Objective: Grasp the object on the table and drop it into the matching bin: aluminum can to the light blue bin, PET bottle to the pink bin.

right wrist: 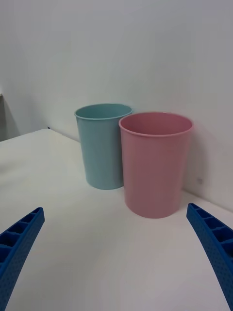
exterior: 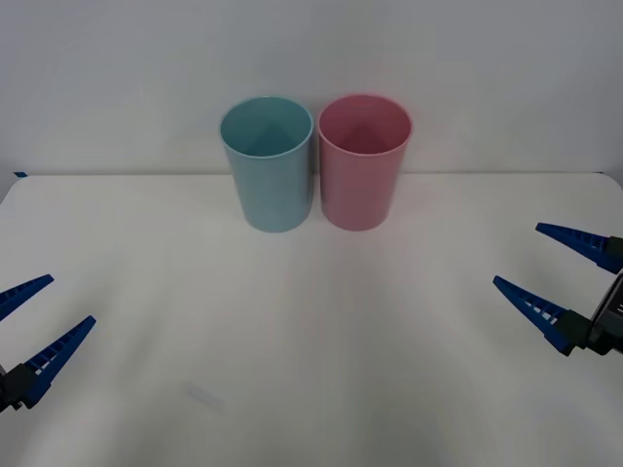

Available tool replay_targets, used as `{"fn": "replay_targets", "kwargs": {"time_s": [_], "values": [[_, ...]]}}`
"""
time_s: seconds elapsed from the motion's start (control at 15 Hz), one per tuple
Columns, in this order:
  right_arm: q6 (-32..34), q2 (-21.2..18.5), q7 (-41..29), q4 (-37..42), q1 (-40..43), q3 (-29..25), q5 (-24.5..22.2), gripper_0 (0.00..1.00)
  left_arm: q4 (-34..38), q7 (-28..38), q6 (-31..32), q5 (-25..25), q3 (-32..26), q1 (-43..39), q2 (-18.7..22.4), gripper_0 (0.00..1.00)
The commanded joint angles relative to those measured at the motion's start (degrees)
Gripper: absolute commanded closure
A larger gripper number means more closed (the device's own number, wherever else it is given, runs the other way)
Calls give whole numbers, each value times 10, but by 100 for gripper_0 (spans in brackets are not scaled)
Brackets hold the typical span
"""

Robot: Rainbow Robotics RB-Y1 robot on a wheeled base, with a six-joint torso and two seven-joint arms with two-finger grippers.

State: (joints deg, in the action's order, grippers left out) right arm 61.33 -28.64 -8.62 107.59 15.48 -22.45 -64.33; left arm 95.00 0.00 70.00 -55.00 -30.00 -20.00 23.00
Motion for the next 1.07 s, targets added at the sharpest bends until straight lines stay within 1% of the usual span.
{"fn": "replay_targets", "kwargs": {"time_s": [0.07,0.27,0.4,0.53,1.07], "values": [[20,33,0,1,43,-34,-2,0,0,0,0,0,0,0,0,0],[30,46,1,1,83,-58,6,0,0,0,0,0,0,0,0,0],[31,46,3,1,112,-66,26,0,0,0,0,0,0,0,0,0],[34,46,4,3,130,-72,32,0,0,0,0,0,0,0,0,0],[37,46,6,2,142,-78,33,0,0,0,0,0,0,0,0,0]]}}
